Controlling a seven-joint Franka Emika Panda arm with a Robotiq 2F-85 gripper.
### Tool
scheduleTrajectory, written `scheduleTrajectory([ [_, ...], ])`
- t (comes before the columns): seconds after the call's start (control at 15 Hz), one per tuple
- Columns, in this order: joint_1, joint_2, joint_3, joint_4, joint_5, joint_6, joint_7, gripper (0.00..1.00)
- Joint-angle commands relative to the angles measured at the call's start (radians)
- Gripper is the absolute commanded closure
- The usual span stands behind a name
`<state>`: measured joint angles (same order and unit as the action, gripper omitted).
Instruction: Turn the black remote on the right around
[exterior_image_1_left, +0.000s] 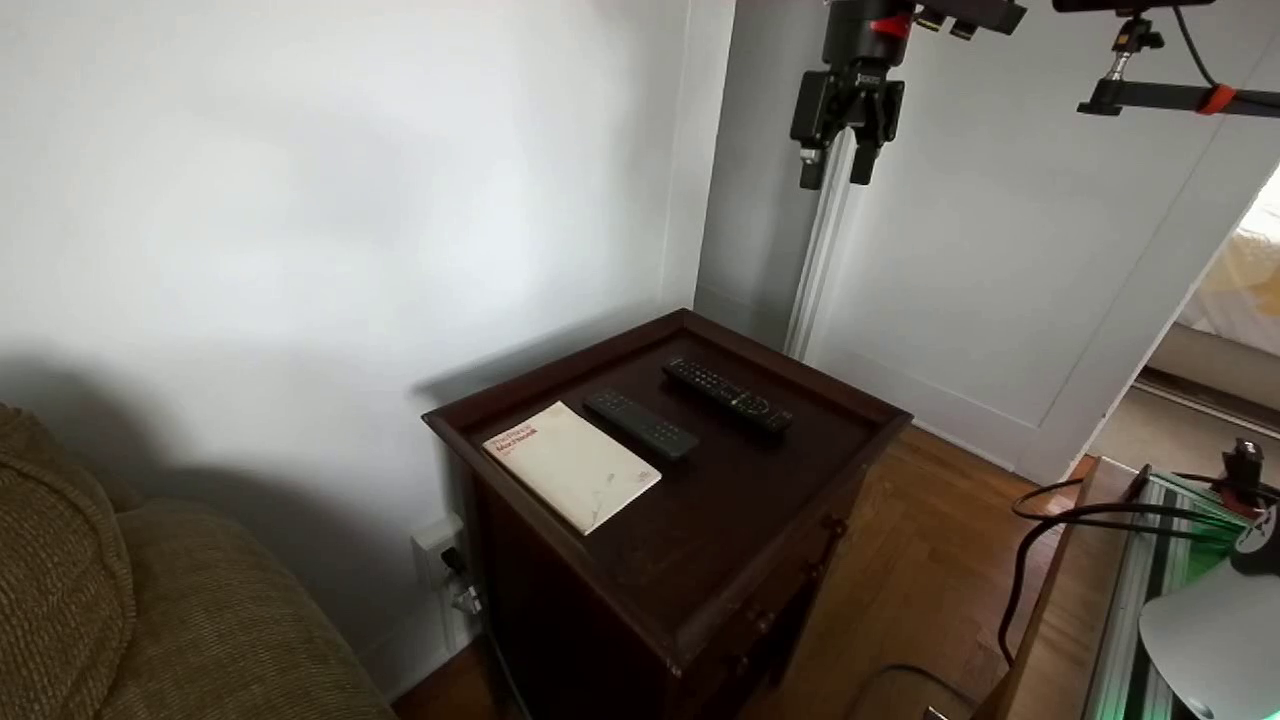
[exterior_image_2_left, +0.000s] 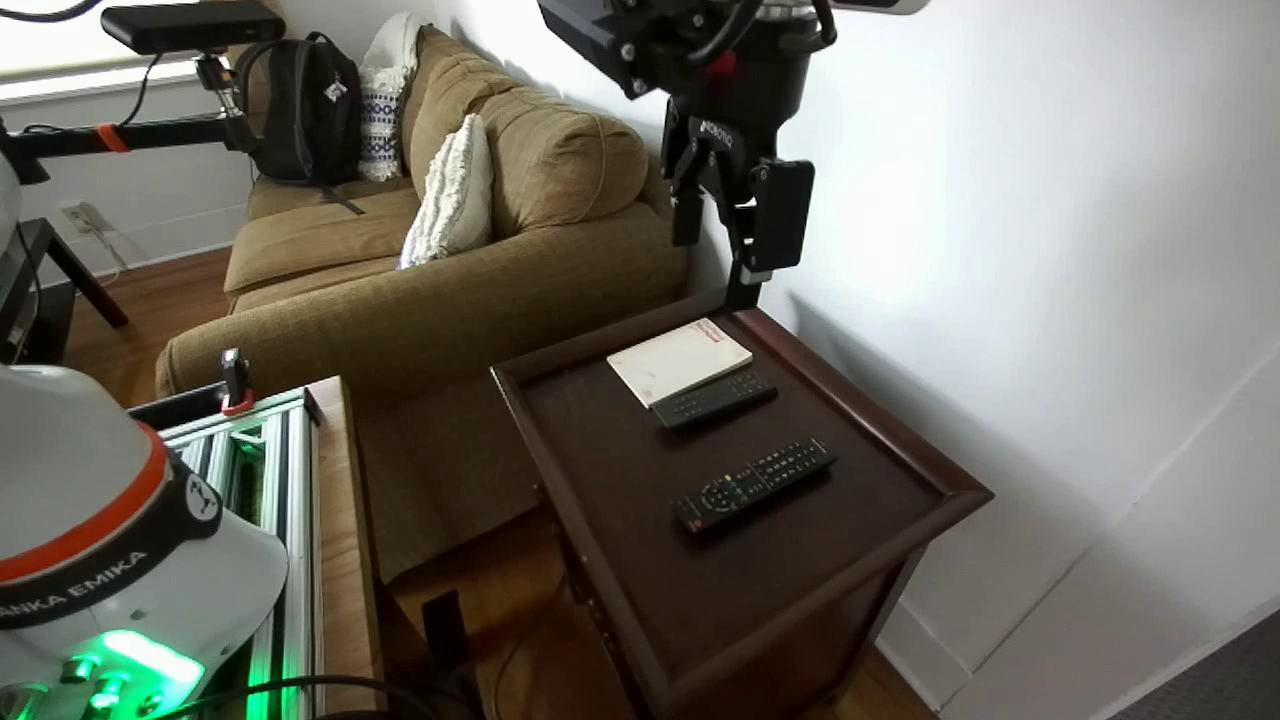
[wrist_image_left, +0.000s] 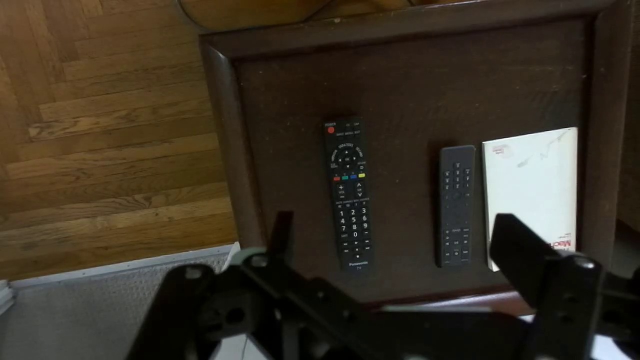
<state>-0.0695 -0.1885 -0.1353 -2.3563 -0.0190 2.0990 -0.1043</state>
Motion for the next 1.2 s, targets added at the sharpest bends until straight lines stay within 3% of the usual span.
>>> scheduleTrajectory([
  [0.0,-0.010,0.000,0.009,0.001,0.002,-0.002,-0.002,0.00],
  [0.13,-0.010,0.000,0.009,0.001,0.002,-0.002,-0.002,0.00],
  [0.73,-0.004,0.328,0.035,0.007,0.011,0.273,0.005,0.00],
  [1.13,-0.011,0.548,0.042,0.068,-0.003,0.378,0.017,0.00],
])
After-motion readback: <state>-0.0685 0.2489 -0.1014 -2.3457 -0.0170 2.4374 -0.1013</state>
